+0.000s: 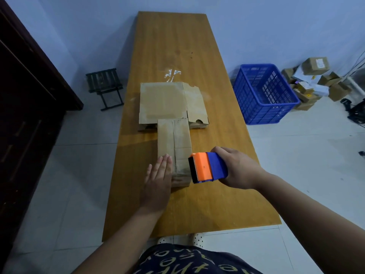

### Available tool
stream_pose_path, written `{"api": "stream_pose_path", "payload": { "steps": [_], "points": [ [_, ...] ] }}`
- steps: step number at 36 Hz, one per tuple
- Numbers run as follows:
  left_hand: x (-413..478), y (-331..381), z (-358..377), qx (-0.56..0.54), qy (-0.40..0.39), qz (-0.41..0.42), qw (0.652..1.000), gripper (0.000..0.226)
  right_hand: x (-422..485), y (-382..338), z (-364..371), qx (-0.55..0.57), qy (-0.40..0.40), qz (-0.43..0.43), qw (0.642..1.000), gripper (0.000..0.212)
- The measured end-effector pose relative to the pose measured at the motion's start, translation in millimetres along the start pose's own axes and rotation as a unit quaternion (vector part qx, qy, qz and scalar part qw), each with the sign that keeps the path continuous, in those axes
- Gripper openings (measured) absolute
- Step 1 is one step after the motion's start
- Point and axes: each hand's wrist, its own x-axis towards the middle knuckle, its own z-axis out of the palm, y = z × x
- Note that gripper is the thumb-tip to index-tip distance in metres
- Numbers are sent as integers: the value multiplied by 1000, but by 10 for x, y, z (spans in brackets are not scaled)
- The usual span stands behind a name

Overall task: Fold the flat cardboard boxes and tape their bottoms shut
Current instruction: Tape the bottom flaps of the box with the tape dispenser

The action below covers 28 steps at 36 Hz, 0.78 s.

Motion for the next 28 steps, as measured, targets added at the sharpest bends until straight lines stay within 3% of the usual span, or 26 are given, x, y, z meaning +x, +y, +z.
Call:
{"api": "stream_pose_path", "payload": {
  "steps": [19,25,28],
  "points": [
    [-3,16,-2,-9,0,0,1000,97,-3,102,47,-33,22,-22,999,51],
    [-11,-3,26,-8,6,8,1000,78,-47,211,52,-15,11,3,1000,48],
    [-4,-10,22,-11,-7,4,1000,86,-30,243,78,2,15,7,1000,46]
  ]
}}
